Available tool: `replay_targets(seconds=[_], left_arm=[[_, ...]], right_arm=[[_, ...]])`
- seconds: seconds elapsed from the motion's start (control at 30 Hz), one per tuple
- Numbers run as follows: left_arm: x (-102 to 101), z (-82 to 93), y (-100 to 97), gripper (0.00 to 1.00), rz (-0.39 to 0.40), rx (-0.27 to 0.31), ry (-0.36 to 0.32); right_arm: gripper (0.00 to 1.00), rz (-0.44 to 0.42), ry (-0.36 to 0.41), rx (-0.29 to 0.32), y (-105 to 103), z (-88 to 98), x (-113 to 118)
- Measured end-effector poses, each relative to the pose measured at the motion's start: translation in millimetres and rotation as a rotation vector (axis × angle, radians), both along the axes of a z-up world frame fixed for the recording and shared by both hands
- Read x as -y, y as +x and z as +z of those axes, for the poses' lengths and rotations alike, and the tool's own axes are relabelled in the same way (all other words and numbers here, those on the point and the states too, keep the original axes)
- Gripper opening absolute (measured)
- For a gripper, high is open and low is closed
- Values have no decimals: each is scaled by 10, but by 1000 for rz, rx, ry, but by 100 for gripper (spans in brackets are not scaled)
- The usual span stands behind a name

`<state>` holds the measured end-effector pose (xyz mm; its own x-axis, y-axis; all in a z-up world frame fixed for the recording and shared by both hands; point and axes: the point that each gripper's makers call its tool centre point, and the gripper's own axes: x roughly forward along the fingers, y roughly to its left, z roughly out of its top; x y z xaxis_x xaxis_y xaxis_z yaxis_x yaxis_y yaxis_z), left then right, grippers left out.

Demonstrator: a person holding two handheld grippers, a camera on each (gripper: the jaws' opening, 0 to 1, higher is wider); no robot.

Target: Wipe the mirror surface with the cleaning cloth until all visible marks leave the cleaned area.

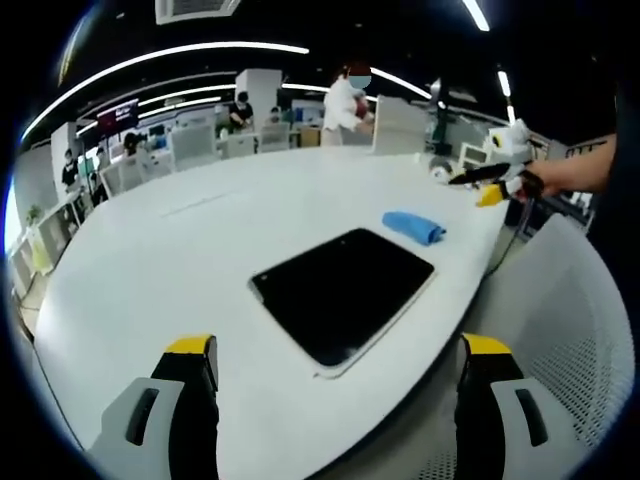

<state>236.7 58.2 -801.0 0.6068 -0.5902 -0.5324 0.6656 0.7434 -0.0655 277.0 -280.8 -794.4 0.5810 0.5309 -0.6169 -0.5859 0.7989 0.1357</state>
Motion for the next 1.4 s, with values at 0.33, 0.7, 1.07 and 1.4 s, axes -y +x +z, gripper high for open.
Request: replay_targets(seconds=[0.33,0.7,1.07,1.4], left_arm=[[-57,-49,16,100,34,-30,14],[-83,-1,64,100,51,4,6],[-51,17,60,100,37,5,-7],[-56,69,80,100,37,43,-9]], right_arm=[[100,-29,-30,34,-90,-105,79],[99,-52,-26,21,-216,-149,67],[99,-101,32,30,-157,-48,48],[98,-102,49,26,-159,-24,-44]])
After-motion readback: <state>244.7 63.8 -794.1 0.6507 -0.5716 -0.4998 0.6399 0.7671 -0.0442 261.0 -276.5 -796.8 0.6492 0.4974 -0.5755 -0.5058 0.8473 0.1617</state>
